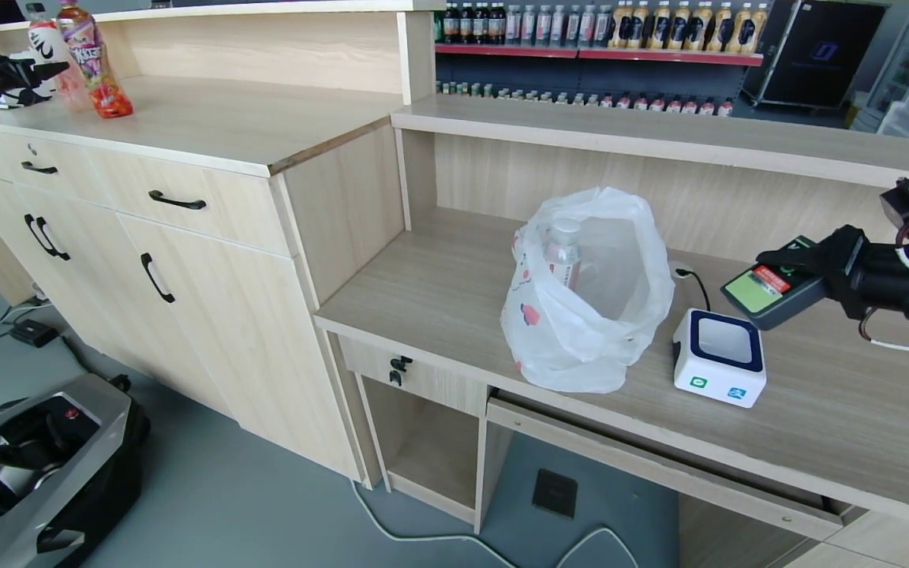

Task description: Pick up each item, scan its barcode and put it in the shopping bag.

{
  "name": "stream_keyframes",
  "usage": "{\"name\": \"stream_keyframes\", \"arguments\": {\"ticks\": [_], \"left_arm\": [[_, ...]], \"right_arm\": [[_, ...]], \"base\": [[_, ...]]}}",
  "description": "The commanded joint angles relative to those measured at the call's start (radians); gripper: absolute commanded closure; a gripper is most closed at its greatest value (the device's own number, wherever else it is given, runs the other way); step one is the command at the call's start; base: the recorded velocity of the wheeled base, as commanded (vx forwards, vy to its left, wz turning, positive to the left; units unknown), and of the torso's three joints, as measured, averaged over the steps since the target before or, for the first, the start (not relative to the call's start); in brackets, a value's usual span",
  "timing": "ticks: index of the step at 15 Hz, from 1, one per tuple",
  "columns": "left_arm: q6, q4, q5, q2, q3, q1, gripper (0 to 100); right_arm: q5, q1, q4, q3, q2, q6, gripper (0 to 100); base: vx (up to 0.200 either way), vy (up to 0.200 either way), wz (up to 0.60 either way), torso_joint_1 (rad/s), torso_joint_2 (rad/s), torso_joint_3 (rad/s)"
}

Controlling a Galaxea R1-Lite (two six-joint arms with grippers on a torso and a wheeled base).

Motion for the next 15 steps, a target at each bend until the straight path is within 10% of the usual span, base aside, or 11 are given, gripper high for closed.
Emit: {"name": "stream_keyframes", "arguments": {"ticks": [1,15], "left_arm": [[-0.001,0.0,0.001,0.0,0.0,0.0,0],[-0.001,0.0,0.001,0.0,0.0,0.0,0]], "right_arm": [[0.001,-0.008,0.0,0.004,0.029,-0.006,100],[0.03,-0.014,-0.002,0.004,0.067,-0.081,100]], "base": [[0.0,0.0,0.0,0.0,0.0,0.0],[0.0,0.0,0.0,0.0,0.0,0.0]]}}
